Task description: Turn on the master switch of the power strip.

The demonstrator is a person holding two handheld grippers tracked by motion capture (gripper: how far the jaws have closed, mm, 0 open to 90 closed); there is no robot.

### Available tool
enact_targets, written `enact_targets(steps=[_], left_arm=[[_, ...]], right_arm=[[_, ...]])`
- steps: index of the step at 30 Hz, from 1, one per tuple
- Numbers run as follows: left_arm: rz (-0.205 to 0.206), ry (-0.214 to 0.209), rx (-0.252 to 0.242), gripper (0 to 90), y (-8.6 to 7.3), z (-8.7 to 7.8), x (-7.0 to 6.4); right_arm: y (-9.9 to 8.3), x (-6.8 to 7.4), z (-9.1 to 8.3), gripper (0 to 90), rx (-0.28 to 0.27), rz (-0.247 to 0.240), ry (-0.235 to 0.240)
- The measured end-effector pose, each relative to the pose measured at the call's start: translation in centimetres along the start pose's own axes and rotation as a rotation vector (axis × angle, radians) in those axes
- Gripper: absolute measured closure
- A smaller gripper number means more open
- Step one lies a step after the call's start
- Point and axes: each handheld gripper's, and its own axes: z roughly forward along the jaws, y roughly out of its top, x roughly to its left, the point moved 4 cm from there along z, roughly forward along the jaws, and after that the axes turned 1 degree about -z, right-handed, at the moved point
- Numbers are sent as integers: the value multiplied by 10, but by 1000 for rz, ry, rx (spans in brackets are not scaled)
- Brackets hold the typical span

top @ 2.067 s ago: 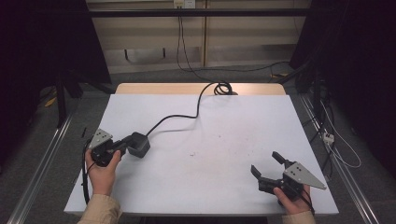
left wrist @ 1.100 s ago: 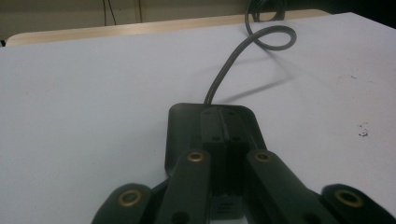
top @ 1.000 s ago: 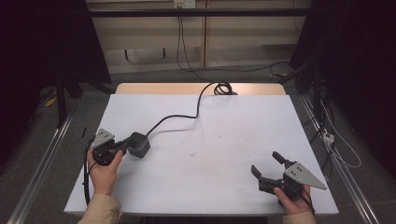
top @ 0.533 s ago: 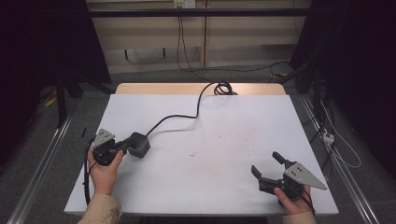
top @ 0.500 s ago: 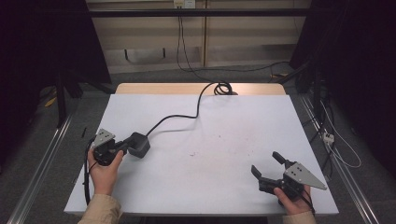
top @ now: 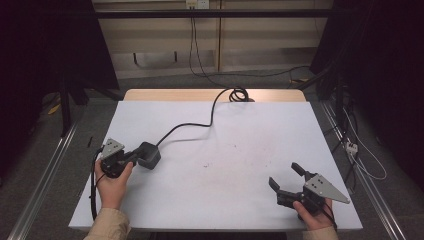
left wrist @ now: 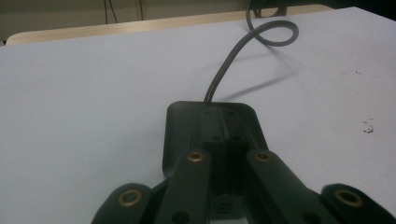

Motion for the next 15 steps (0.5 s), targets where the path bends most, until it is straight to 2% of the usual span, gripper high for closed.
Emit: enact_targets(steps=[3, 5, 9, 15], left_arm=[[0, 1, -1, 900, 0, 0, 0], [-15, -1, -12, 900, 0, 0, 0], [-2, 2, -4, 900, -1, 0, 0], [-17, -6, -12, 900, -1, 0, 1]], right_arm=[[0, 0, 0, 76, 0, 0, 1], [0, 0, 0, 76, -1, -1, 0], [0, 0, 1, 76, 1, 1, 1], [0, 0, 1, 77, 2, 1, 0]])
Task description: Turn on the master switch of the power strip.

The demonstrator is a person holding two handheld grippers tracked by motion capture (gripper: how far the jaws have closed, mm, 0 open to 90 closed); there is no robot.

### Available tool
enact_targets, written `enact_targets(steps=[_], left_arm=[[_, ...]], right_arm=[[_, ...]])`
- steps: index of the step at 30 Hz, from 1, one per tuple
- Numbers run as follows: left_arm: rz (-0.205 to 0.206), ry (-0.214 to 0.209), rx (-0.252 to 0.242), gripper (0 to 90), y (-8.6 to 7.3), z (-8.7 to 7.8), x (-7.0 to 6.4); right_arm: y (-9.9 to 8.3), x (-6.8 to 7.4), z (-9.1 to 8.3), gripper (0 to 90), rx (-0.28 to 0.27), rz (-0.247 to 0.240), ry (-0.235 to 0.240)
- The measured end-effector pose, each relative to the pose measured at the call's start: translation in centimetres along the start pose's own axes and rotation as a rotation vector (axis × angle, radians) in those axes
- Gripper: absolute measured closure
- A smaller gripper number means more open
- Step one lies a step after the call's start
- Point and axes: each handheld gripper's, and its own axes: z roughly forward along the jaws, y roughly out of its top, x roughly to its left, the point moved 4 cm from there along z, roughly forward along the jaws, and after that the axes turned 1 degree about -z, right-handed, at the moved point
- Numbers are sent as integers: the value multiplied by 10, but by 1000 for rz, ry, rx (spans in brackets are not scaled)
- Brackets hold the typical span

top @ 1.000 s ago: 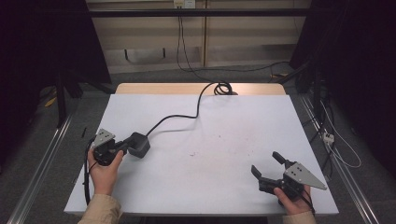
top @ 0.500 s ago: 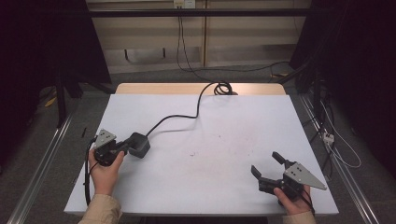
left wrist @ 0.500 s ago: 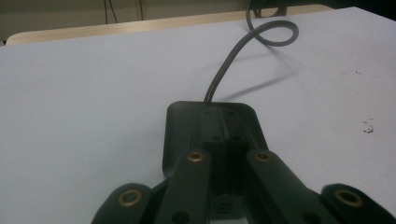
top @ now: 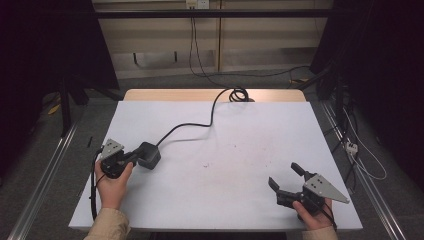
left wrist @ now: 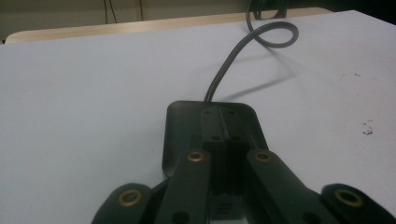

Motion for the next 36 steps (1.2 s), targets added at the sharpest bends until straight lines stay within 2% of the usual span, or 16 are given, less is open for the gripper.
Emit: enact_targets(steps=[8, 17, 36], left_arm=[[-11, 2, -1, 900, -1, 0, 0], [5, 12, 5, 900, -1, 0, -1], [-1, 15, 5, 900, -2, 0, 0]], right_arm=[[0, 0, 0, 77, 0, -2, 3], [0, 0, 0, 77, -2, 0, 1], [1, 1, 0, 77, -2, -3, 4]])
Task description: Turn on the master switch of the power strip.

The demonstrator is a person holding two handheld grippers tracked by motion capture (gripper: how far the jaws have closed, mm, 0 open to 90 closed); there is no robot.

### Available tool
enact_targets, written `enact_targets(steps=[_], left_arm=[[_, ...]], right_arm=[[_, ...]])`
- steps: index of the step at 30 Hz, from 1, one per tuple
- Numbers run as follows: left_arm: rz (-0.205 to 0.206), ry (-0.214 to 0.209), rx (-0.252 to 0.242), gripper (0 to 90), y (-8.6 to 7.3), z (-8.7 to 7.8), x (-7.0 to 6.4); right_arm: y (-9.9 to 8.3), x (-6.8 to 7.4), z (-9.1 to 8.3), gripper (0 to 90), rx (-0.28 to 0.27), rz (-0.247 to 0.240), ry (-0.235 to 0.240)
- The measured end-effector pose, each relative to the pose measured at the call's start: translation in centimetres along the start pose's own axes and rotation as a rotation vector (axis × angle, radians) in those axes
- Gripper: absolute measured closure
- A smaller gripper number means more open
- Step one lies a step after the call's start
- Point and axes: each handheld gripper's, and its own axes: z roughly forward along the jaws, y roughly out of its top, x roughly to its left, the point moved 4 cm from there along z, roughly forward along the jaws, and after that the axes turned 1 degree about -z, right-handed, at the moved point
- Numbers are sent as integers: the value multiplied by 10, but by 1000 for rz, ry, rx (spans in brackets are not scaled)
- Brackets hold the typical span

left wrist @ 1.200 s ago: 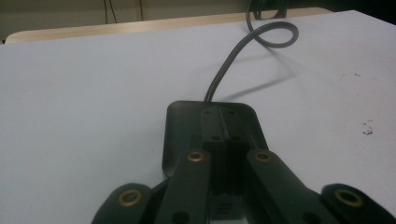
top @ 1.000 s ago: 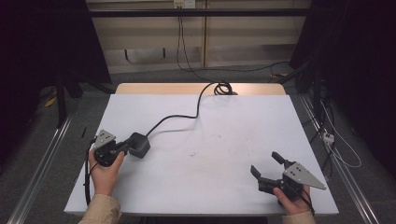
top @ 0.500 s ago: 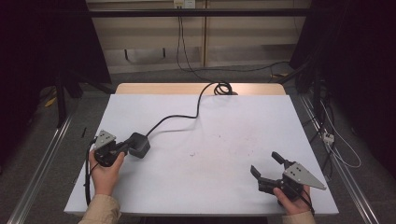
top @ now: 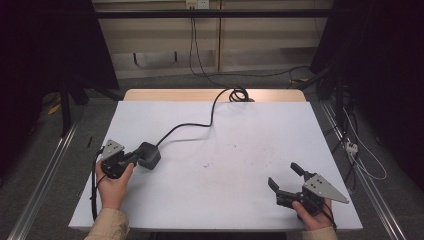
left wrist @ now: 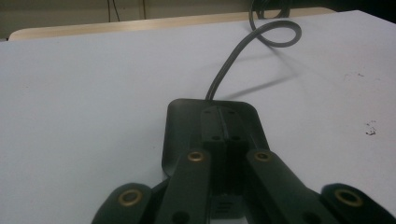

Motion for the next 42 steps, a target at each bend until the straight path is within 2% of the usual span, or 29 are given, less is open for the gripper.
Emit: enact_targets(steps=[11, 26, 30, 35, 37, 42], left_arm=[[-6, 1, -4, 900, 0, 0, -1], [17, 21, 4, 900, 0, 0, -3], [-3, 18, 3, 900, 0, 1, -2], [11, 25, 8, 900, 0, 0, -3], [-3, 21, 5, 900, 0, 1, -3], [-8, 20, 5, 900, 0, 1, -3]], right_arm=[[0, 0, 0, 78, -1, -3, 3], [0, 1, 1, 78, 0, -7, 7], [0, 1, 0, 79, -2, -7, 7], [1, 1, 0, 79, -4, -8, 5], [1, 2, 0, 79, -2, -8, 5], [0, 2, 0, 79, -3, -8, 6]])
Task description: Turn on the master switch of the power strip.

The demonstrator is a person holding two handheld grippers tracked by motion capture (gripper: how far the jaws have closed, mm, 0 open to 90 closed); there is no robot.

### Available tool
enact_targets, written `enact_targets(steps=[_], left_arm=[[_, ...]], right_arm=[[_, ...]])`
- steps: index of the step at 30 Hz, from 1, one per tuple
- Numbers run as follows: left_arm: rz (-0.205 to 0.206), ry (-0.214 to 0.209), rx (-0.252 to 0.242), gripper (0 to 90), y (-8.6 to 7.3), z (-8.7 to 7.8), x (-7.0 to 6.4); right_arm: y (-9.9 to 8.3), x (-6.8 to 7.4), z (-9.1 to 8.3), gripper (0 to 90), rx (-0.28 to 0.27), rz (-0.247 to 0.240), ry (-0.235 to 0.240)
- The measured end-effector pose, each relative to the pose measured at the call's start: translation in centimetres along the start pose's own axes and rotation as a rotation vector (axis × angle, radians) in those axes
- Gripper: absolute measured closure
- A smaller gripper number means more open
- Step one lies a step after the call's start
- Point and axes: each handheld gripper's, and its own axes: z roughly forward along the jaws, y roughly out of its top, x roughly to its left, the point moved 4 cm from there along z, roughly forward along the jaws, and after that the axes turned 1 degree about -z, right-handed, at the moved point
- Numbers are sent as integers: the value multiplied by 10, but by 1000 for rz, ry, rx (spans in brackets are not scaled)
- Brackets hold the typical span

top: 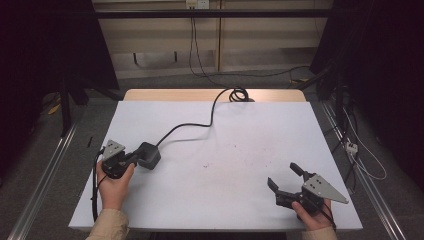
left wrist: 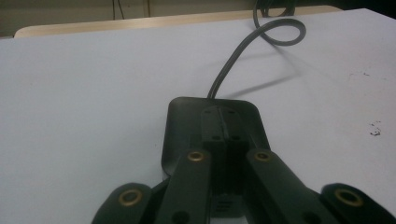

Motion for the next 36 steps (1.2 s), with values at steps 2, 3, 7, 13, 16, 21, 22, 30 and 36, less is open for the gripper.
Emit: enact_targets(steps=[2, 3, 7, 13, 16, 21, 22, 30, 36], left_arm=[[8, 2, 11, 900, 0, 0, 0], [5, -1, 7, 900, -1, 0, 0], [5, 3, 4, 900, -1, 0, 0], [7, 4, 3, 900, -1, 0, -1], [6, 5, 2, 900, -1, 0, -1], [12, 8, 4, 900, -1, 0, -1], [13, 9, 5, 900, 0, 0, -1], [5, 8, 6, 900, 0, 0, -1], [1, 5, 3, 900, 0, 1, -1]], right_arm=[[0, 0, 0, 79, 1, -1, 1], [0, 0, 0, 78, 0, 0, 1], [0, 0, 0, 78, 0, 1, 0], [0, 0, 0, 79, 0, 2, 0], [0, 0, 0, 79, 0, 1, 0], [0, 0, 0, 79, 2, 3, 0], [0, 0, 0, 79, 1, 3, 0], [0, -1, 0, 79, 1, 4, -1], [0, -1, -1, 79, 0, 3, -1]])
